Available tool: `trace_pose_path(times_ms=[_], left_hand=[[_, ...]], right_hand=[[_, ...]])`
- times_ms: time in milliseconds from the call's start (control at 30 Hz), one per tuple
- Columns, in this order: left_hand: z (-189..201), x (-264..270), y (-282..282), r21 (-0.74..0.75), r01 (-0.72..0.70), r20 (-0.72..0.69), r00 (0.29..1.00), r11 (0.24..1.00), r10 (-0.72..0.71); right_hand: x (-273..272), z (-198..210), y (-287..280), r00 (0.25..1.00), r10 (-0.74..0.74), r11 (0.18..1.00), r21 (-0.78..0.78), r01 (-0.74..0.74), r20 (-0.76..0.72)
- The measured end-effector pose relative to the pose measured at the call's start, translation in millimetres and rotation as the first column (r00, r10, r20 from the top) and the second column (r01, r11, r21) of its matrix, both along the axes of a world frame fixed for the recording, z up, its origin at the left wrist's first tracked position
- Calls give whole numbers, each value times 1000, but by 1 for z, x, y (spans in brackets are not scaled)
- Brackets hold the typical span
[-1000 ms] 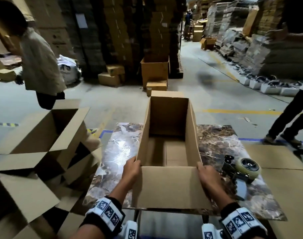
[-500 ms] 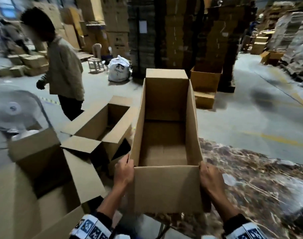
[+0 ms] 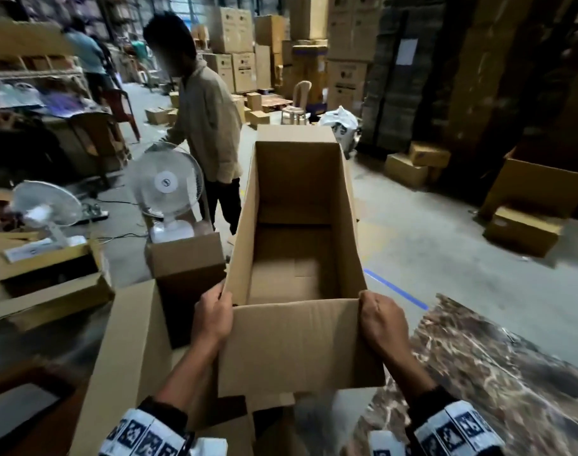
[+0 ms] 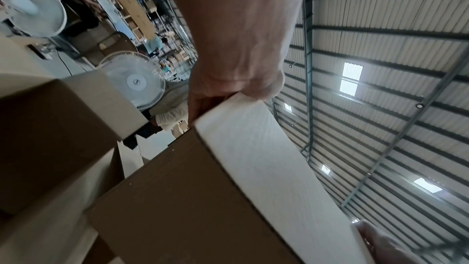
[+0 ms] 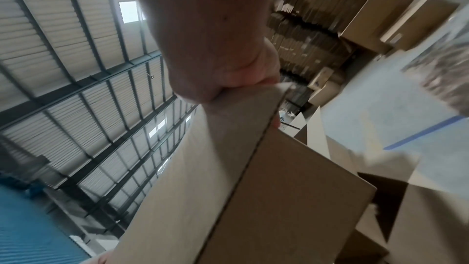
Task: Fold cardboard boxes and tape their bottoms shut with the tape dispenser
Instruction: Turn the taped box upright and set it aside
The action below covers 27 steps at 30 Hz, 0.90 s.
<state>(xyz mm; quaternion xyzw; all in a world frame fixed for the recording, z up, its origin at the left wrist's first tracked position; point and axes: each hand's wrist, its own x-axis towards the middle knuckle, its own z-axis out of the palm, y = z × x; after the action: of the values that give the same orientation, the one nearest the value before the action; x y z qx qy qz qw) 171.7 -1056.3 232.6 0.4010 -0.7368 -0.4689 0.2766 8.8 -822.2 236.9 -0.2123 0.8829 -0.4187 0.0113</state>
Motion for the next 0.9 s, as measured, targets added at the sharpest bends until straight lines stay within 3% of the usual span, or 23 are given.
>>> trace_pose_path(times_ms=[200,533,700,900], left_hand=[[-2,-29,-46,42,-91,-15,996,995,91],[-36,-168,-112,114,-165,45,986,980,161],[-65,-207,-133,52,-95,245,966,994,79],[-63,-220,-141,19,-52,335,941,998,43]], right_hand=[[-44,16,-71,998,54,998,29,-54,-12],[-174,2,-135,988,113,992,37,-117,105],[-213,-45,-151,941,141,980,92,-178,308],[-221,-60,-161,972,125,970,182,-161,197]])
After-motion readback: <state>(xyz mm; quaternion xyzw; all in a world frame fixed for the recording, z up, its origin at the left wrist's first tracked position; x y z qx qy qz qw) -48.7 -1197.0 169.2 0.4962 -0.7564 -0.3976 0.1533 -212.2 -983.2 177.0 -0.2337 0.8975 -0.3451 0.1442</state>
